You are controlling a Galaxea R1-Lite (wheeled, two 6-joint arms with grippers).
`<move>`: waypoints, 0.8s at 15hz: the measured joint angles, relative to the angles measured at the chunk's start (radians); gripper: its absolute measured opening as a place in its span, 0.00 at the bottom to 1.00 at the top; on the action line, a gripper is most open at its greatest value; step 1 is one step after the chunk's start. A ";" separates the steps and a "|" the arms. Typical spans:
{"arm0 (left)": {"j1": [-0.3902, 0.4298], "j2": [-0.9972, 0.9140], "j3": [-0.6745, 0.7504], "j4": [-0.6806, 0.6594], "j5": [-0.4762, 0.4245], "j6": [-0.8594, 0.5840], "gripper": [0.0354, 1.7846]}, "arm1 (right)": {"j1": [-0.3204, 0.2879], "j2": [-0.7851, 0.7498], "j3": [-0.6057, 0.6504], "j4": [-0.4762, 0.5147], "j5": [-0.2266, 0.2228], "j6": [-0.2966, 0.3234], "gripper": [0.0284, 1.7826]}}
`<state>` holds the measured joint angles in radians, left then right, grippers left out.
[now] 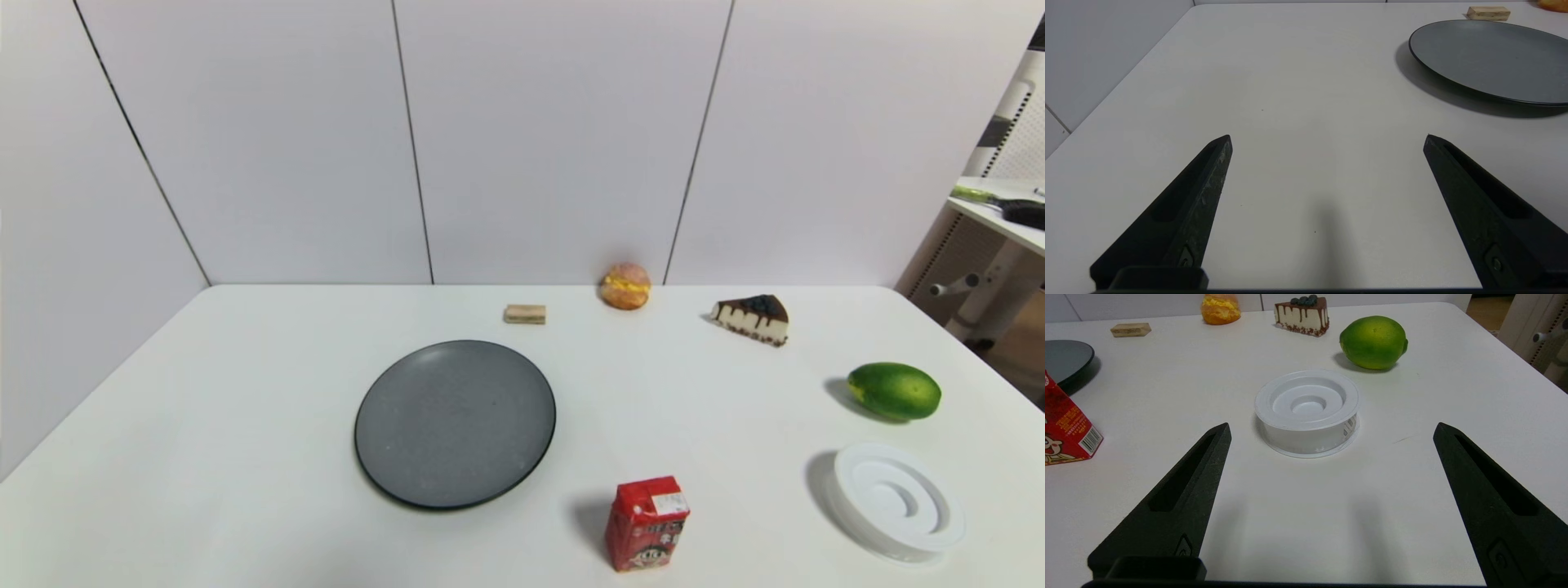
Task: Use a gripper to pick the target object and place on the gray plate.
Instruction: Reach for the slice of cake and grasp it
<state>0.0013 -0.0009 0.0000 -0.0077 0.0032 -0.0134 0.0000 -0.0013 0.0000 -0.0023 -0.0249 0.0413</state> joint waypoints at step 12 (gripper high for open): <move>0.000 0.000 0.000 0.000 -0.001 0.000 0.94 | 0.000 0.110 -0.140 0.137 0.007 -0.022 0.96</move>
<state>0.0013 -0.0009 0.0000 -0.0077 0.0023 -0.0130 0.0004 0.1085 -0.1400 0.1351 -0.0177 0.0191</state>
